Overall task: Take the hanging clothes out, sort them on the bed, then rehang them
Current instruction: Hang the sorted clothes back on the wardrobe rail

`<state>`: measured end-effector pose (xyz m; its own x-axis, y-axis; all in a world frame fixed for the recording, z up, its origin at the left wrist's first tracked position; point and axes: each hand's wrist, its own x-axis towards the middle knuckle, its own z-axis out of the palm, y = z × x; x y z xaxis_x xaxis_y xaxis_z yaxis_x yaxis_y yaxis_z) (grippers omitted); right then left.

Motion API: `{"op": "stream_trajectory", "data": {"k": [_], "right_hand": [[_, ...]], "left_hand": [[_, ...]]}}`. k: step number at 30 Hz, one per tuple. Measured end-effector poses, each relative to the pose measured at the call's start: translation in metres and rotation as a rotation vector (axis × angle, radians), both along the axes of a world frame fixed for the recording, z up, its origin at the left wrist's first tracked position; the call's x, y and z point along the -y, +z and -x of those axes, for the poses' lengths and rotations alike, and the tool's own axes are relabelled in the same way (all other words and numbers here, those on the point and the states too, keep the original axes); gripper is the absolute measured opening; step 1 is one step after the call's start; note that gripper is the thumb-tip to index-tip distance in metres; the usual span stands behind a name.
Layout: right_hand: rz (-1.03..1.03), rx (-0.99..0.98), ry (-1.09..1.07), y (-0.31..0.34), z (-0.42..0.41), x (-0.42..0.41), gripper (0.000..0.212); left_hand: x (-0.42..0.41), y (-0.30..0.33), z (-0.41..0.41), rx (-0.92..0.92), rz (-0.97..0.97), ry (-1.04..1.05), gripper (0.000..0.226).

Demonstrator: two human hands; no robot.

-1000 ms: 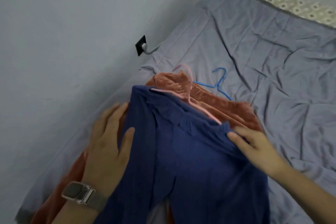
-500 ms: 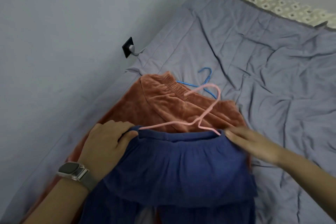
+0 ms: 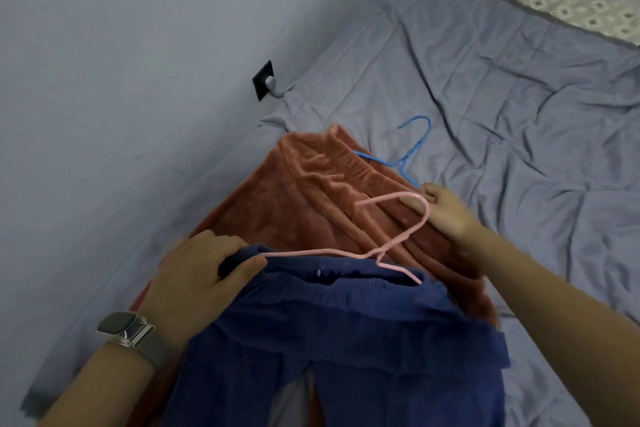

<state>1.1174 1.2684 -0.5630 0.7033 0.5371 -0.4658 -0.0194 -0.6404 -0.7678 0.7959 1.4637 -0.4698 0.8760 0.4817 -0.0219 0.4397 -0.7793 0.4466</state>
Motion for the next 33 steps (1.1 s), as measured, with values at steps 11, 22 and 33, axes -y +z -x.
{"op": "stream_trajectory", "data": {"k": [11, 22, 33], "right_hand": [[-0.185, -0.537, 0.465, 0.119, 0.142, 0.04, 0.067], [-0.321, -0.696, 0.511, 0.266, 0.348, 0.089, 0.066], [-0.43, -0.585, 0.761, 0.426, 0.668, 0.156, 0.068]], "left_hand": [[0.009, 0.045, 0.079, 0.015, 0.026, 0.123, 0.036], [0.076, 0.168, 0.273, 0.208, -0.117, 0.232, 0.063], [0.376, 0.309, 0.516, 0.741, 0.898, 1.458, 0.015]]}}
